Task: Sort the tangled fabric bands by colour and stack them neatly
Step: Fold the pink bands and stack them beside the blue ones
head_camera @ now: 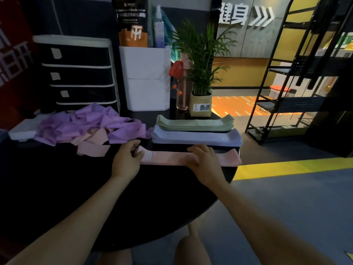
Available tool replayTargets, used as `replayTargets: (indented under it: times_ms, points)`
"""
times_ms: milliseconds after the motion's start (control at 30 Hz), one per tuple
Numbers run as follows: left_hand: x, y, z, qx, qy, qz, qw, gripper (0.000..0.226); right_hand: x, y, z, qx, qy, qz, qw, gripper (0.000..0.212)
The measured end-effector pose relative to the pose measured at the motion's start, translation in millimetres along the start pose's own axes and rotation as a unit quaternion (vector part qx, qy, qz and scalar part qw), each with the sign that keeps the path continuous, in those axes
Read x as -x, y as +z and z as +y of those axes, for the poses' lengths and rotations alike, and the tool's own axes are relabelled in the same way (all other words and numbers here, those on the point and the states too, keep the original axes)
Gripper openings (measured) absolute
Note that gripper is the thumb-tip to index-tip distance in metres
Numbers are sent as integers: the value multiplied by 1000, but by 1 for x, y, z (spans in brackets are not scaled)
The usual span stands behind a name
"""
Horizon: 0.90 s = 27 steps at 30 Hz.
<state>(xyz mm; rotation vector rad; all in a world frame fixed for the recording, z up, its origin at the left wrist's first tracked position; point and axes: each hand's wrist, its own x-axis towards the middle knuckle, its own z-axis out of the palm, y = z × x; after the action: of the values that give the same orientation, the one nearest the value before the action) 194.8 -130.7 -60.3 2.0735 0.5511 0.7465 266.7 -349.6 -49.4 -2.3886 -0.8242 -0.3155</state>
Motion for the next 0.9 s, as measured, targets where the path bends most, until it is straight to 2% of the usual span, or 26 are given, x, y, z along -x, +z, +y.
replayTargets:
  times_ms: [133, 400, 900]
  points:
    - [2, 0, 2, -45, 9, 5, 999, 34, 0, 2, 4, 24, -14, -31, 999, 53]
    - [3, 1, 5, -80, 4, 8, 997, 33, -1, 4, 5, 34, -11, -44, 998, 48]
    - [5, -12, 9, -10, 10, -3, 1000, 29, -5, 0, -14, 6, -5, -42, 999, 39]
